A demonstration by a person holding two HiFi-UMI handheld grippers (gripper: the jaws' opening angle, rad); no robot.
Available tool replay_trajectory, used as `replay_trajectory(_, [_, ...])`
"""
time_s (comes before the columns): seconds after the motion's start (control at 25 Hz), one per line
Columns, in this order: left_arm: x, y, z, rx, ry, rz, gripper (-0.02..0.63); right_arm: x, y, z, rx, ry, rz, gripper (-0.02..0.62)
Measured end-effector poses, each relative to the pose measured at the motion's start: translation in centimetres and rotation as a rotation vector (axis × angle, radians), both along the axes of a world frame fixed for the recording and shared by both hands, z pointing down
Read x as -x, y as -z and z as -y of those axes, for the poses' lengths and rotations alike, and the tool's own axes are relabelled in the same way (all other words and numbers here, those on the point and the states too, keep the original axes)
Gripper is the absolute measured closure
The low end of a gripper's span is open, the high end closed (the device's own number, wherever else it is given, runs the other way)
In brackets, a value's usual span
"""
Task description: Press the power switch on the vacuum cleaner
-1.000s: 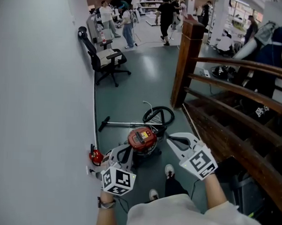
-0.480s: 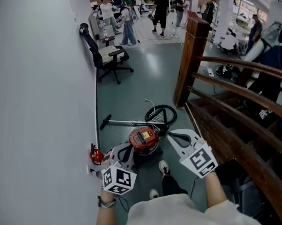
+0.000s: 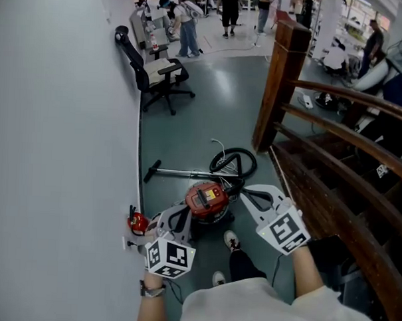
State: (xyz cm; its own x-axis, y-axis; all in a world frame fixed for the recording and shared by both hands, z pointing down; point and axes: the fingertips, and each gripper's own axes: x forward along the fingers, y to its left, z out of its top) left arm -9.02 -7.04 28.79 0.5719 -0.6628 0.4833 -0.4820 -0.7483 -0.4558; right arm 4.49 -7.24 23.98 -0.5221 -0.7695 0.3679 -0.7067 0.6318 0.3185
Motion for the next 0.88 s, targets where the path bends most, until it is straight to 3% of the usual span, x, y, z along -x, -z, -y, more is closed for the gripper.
replay_trajectory(0.4, [-1.3, -1.8, 6.4, 0.020, 0.040, 0.003, 0.607, -0.9, -2.1, 7.0, 0.008, 0.076, 0.002, 0.565])
replay_trajectory(0.88, [-3.1, -4.0, 12.4, 0.010, 0.060, -0.011, 0.607, -2.3, -4.4, 13.2, -0.031, 0.101, 0.031, 0.565])
